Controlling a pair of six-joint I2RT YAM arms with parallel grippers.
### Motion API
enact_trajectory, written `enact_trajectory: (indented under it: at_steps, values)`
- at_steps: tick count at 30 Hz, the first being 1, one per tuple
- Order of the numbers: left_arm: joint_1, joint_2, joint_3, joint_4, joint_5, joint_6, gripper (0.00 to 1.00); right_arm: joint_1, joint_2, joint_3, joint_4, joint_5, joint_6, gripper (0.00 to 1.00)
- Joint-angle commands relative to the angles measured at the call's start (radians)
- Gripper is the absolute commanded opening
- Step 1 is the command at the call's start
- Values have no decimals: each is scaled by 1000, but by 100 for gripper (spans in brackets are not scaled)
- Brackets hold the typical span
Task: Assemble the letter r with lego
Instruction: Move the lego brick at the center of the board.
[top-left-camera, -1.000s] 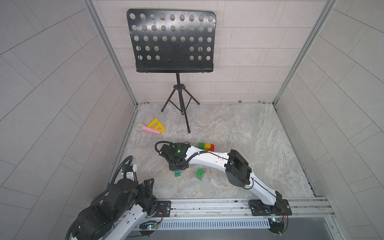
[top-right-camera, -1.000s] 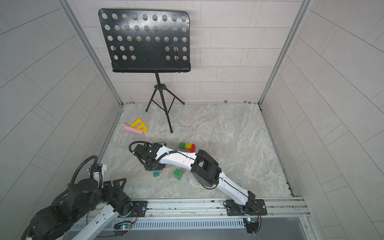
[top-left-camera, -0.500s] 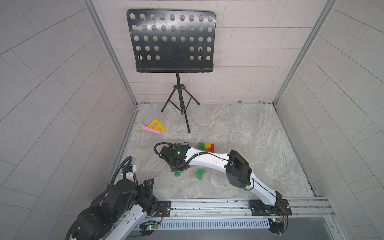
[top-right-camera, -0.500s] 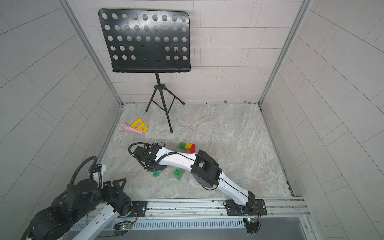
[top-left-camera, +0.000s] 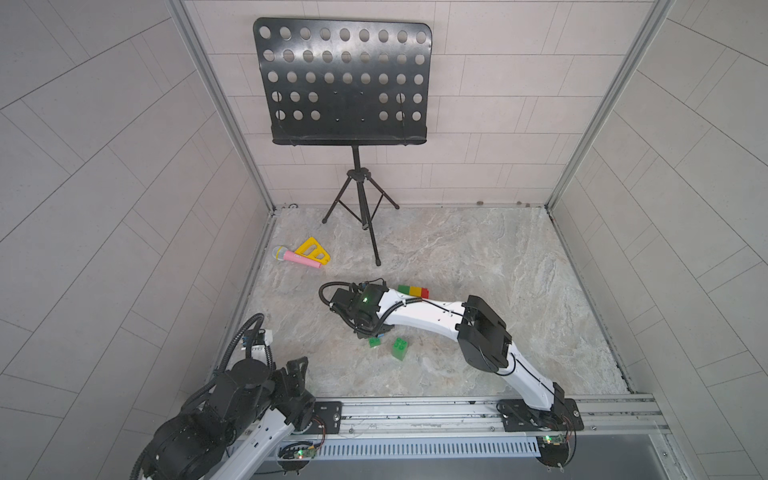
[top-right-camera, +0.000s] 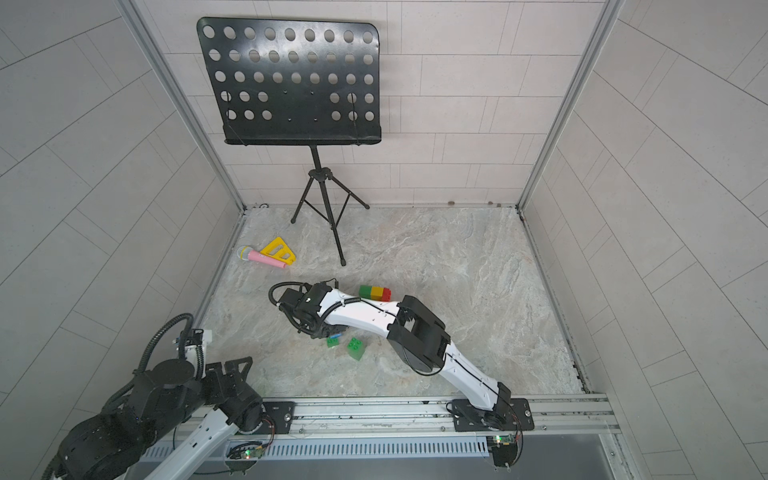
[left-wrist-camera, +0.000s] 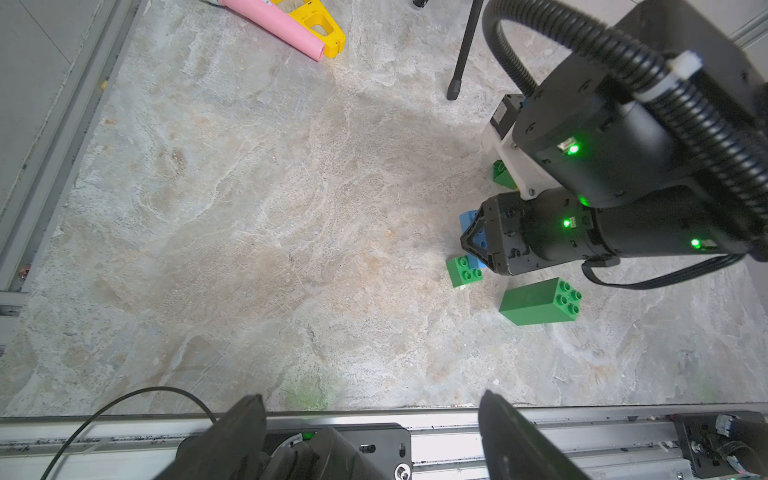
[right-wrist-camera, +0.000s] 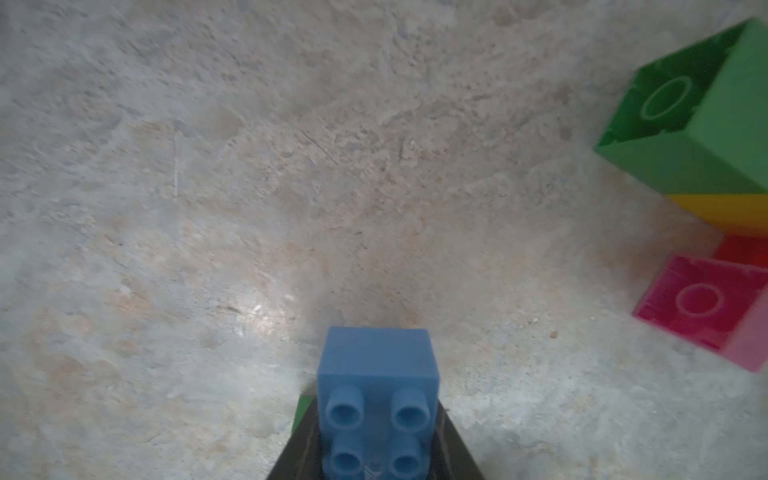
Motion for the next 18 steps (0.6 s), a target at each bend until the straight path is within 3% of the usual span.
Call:
enact_trajectory:
  at_steps: [1,5,12,18]
  values:
    - [5,-11,-7,-6,-12,1,87,1,27,20,-69,4,-105,0]
    - [4,-9,-8,-5,-11,1,87,-8,5,-22,-28,-65,-163,0]
    - [5,-8,-8,-4,-11,2,88,-48,-87,-177,182,-270,-132,0]
    - [5,-6,-8,-4,-10,2,87,-62,-95,-189,204,-294,-113,0]
